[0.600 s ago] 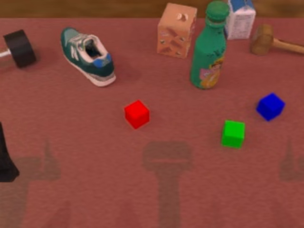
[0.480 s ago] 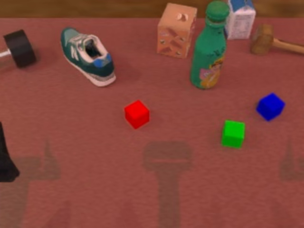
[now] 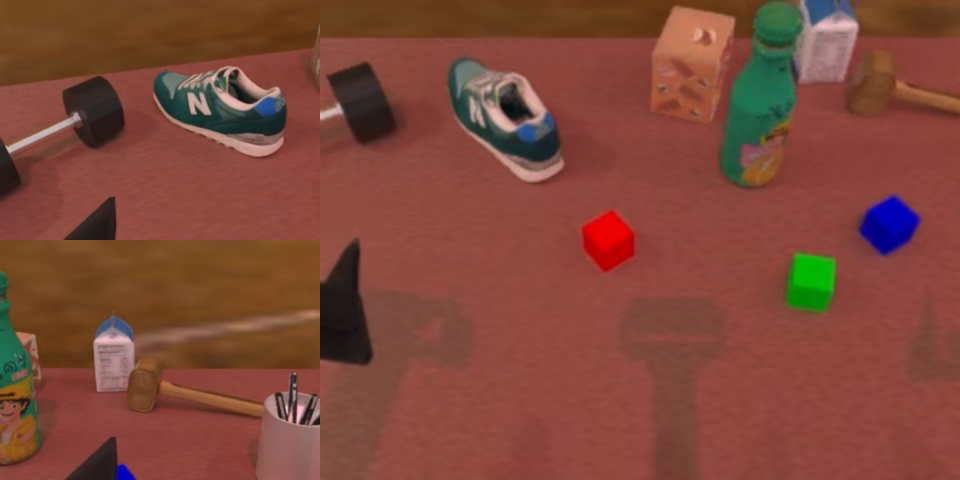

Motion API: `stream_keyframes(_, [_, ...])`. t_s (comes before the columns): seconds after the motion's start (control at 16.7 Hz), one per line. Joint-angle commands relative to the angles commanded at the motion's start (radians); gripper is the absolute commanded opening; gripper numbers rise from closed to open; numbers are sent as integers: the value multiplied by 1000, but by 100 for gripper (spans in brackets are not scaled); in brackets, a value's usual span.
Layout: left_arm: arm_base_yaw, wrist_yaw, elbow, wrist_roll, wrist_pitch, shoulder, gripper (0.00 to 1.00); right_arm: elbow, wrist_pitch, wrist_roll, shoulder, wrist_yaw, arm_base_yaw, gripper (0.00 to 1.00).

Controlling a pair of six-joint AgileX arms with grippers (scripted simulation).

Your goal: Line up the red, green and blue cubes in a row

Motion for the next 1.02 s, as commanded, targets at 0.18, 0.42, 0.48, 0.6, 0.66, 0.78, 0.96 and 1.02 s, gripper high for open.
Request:
stream_keyframes(0.18, [-76,17,224,54,-199,267,100,0,0,0,0,0,0,100])
stream_keyframes(0.42, [-179,29,545,132,-502,718,100,0,0,0,0,0,0,100])
stream_keyframes(0.48, [-203,30,628,151,-578,838,100,0,0,0,0,0,0,100])
stream_keyframes(0.6, [-249,28,798,187,-722,1078,100,0,0,0,0,0,0,100])
stream_keyframes(0.66, [-270,26,885,204,-788,1194,100,0,0,0,0,0,0,100])
stream_keyframes(0.78, [-308,21,1063,237,-903,1412,100,0,0,0,0,0,0,100])
stream_keyframes(0.96, [-355,9,1332,278,-1026,1689,100,0,0,0,0,0,0,100])
stream_keyframes(1.02, [-368,4,1418,290,-1052,1765,100,0,0,0,0,0,0,100])
